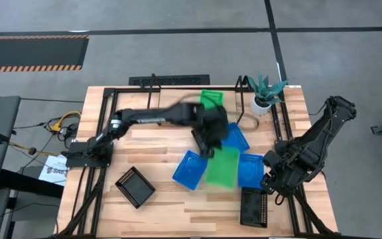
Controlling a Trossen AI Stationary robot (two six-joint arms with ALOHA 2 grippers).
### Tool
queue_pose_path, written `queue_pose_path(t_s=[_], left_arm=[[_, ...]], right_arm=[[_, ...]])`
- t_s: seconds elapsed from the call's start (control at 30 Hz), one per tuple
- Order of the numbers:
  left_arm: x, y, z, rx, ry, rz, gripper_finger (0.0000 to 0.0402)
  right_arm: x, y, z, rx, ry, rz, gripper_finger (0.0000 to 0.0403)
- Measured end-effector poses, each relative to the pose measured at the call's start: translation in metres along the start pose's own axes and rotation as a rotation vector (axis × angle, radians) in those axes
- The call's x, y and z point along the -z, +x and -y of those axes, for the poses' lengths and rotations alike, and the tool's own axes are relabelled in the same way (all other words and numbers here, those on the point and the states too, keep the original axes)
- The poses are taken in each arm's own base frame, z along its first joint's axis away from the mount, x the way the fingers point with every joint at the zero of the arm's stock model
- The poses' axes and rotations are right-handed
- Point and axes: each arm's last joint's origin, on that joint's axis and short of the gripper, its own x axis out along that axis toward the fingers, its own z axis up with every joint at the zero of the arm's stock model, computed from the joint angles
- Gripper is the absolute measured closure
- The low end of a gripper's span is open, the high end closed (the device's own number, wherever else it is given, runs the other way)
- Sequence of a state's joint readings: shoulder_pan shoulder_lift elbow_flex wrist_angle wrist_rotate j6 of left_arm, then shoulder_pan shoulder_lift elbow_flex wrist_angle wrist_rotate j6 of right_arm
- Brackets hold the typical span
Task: Stack baskets on shelf by color
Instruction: Stack the green bin on top of the other green bin on the shelf
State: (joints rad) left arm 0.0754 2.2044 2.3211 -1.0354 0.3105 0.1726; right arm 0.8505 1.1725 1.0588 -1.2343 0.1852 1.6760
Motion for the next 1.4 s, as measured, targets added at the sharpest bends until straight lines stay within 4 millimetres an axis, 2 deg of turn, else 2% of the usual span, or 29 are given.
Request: queue_pose_path(t_s=[0.07,0.2,0.4,0.57,0.7,0.73,0.87,0.97,1.4], left_arm=[[-0.002,-0.023,-0.018,-0.089,0.003,0.020,0.0401],[0.013,-0.065,-0.063,-0.238,-0.052,0.043,0.0401],[0.038,-0.102,-0.126,-0.403,-0.113,0.038,0.0401],[0.049,-0.112,-0.161,-0.481,-0.082,0.073,0.0401],[0.057,-0.113,-0.181,-0.511,-0.001,0.060,0.0401],[0.060,-0.108,-0.187,-0.510,0.027,0.040,0.0401],[0.072,-0.096,-0.201,-0.467,0.062,-0.005,0.0401],[0.078,-0.099,-0.205,-0.416,0.062,0.006,0.0401],[0.078,-0.094,-0.201,-0.329,0.212,0.000,0.0401]], right_arm=[[0.000,0.000,0.000,0.000,0.000,0.001,0.0158],[-0.002,0.000,0.000,-0.003,0.000,0.051,0.0158],[-0.003,0.000,0.001,0.005,-0.011,0.088,0.0158],[-0.003,0.000,0.001,0.009,-0.011,0.089,0.0158],[-0.003,0.000,0.002,0.010,-0.004,0.089,0.0158],[-0.003,0.000,0.002,0.010,0.004,0.090,0.0158],[-0.007,0.000,0.001,0.009,0.084,0.095,0.0158],[-0.010,0.001,0.001,0.005,0.133,0.099,0.0158],[-0.027,0.004,0.002,0.034,0.190,0.121,0.0158]])
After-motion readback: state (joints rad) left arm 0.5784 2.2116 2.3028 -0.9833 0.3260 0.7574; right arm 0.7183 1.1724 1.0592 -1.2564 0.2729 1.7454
